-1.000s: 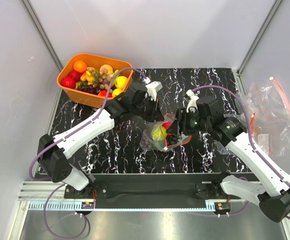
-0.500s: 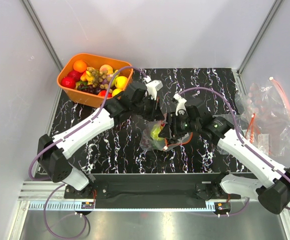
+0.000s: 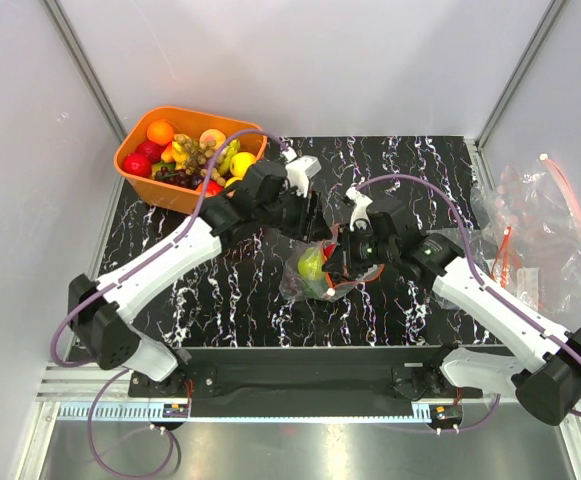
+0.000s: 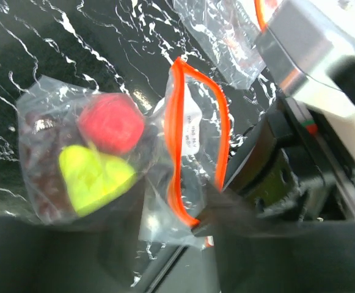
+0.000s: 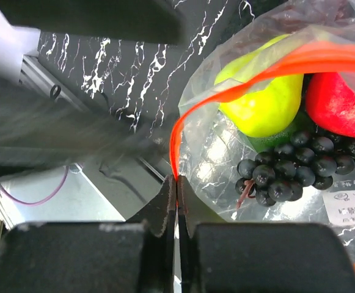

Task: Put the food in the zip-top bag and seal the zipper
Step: Zip the zipper food storage bag at the center of the board.

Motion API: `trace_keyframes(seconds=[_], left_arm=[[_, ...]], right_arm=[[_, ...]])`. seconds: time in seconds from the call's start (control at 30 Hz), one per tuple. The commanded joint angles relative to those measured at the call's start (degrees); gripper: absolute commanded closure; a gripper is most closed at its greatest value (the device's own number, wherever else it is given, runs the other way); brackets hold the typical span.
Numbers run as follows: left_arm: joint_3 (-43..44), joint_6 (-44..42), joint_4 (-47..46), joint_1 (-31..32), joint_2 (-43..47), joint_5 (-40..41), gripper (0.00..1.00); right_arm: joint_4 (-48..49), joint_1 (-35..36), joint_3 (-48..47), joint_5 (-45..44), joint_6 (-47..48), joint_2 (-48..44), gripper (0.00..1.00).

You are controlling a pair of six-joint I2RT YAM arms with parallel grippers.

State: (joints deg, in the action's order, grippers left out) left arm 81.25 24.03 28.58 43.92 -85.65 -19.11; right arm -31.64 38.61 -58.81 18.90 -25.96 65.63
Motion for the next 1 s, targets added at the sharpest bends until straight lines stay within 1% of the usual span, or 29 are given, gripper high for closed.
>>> trace_keyframes(seconds=[0.0,0.03,0.1,0.13,0.17,0.2,0.23,0.27,0.33,0.37,0.4,0.47,0.5,0.53,0.57,0.6,0.63,0.67,0.7,0.77,0.8,0.97], left_arm=[[-1.09,-1.27,-3.26,-0.33,7.23,1.0,0.39],[-4.14,-1.62,-5.09,-0.33,11.08,1.44,0.28],[-9.25,-2.32,-8.0,-0.33,16.01,3.64,0.17],[-14.75,-2.76,-11.4,-0.33,21.17,4.86,0.12],[-17.33,-3.2,-13.18,-0.33,23.57,6.44,0.05],[-20.05,-3.64,-15.11,-0.33,26.03,7.07,0.04],[-23.13,-4.34,-19.31,-0.24,29.97,7.59,0.03],[-27.86,-4.95,-21.35,-0.24,31.75,7.77,0.01],[-32.54,-5.92,-27.22,-0.24,35.53,6.9,0.01],[-36.22,-6.19,-28.39,-0.15,36.59,6.81,0.01],[-37.91,-6.54,-30.06,-0.15,37.47,6.81,0.01],[-41.77,-9.43,-34.98,0.55,40.29,6.72,0.01],[-45.71,-11.01,-37.17,0.81,41.25,5.94,0.03],[-48.27,-14.24,-42.41,1.77,43.35,5.67,0.03],[-51.95,-15.58,-44.9,2.22,44.33,5.75,0.03],[-53.81,-16.9,-47.36,2.57,45.03,5.58,0.04],[-55.14,-19.44,-51.56,3.27,45.91,5.67,0.04],[-56.19,-20.68,-53.08,3.54,46.01,6.1,0.06],[-57.07,-22.69,-53.88,3.97,45.31,6.89,0.09],[-56.91,-24.03,-54.07,4.24,43.82,8.13,0.11],[-56.65,-26.55,-54.41,4.42,42.24,8.21,0.15],[-58.14,-31.4,-61.62,6.61,38.02,9.27,0.17]], right_arm=[[1.5,0.59,-3.68,-1.75,-0.94,-0.06,1.0],[1.4,0.59,-4.12,-2.02,-1.03,-0.06,1.0],[1.23,0.59,-4.56,-2.98,-1.99,0.03,1.0],[0.97,0.5,-5.09,-3.25,-2.34,0.03,1.0],[0.88,0.59,-5.53,-3.69,-3.22,0.12,1.0],[0.44,0.5,-5.88,-4.65,-3.66,0.73,1.0],[0.35,0.5,-7.1,-4.92,-4.19,1.08,1.0],[0.09,0.5,-7.63,-5.18,-5.15,1.43,1.0],[-0.35,0.5,-9.91,-5.97,-6.47,3.19,1.0],[-0.53,0.59,-10.71,-6.15,-7.52,4.41,1.0],[-0.62,0.59,-11.41,-6.06,-8.14,4.95,1.0],[-0.7,0.59,-13.7,-5.98,-9.72,6.09,1.0],[-0.88,0.5,-14.4,-5.89,-10.25,7.31,1.0],[-0.97,0.59,-15.62,-5.89,-11.13,8.02,1.0],[-1.23,0.59,-16.25,-5.97,-11.4,9.16,1.0],[-1.32,0.59,-16.95,-5.98,-11.75,9.69,1.0],[-1.5,0.41,-18.0,-6.24,-12.27,10.22,1.0],[-1.84,0.5,-18.45,-6.41,-12.54,11.18,1.0],[-1.85,0.5,-19.32,-6.59,-12.8,11.63,1.0],[-1.94,0.5,-20.12,-6.42,-13.24,12.68,1.0],[-1.85,0.5,-20.73,-6.41,-13.42,12.95,1.0],[-1.94,0.5,-22.4,-6.15,-13.77,14.53,1.0]])
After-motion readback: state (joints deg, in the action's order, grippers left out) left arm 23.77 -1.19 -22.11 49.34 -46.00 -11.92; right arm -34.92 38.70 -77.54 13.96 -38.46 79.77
